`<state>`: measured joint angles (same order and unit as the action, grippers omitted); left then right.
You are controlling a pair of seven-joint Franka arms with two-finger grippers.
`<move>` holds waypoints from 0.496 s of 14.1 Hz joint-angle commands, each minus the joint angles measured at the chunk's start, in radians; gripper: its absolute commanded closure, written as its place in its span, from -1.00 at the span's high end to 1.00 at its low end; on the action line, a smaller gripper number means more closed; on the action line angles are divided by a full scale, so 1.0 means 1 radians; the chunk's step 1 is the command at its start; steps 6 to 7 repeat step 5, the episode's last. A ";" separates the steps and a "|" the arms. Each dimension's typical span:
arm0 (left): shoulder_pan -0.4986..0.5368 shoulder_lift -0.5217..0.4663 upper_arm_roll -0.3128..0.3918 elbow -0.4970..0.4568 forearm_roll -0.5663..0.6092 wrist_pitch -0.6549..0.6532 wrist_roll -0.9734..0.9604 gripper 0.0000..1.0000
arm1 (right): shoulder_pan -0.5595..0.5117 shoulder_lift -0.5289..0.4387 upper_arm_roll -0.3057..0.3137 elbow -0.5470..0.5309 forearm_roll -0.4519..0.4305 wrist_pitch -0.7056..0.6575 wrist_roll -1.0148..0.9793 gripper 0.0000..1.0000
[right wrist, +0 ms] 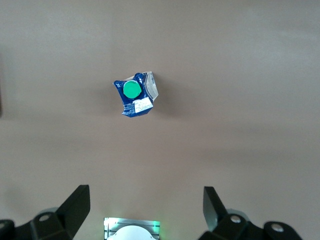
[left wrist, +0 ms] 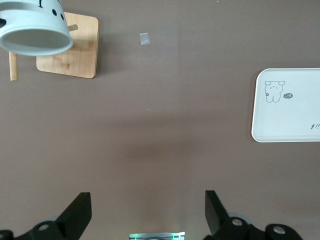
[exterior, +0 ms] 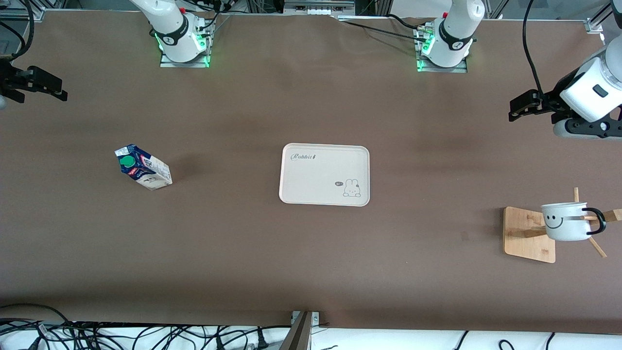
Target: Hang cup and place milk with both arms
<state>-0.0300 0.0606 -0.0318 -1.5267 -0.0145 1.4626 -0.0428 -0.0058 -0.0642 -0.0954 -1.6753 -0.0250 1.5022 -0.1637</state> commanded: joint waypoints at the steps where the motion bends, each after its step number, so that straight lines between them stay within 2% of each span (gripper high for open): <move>1: 0.004 0.027 0.003 0.046 -0.012 -0.033 -0.022 1.00 | -0.016 0.003 0.011 0.016 -0.007 -0.017 -0.002 1.00; 7: 0.004 0.027 0.001 0.045 0.001 -0.036 -0.020 1.00 | -0.016 0.004 0.009 0.016 -0.006 -0.010 0.000 1.00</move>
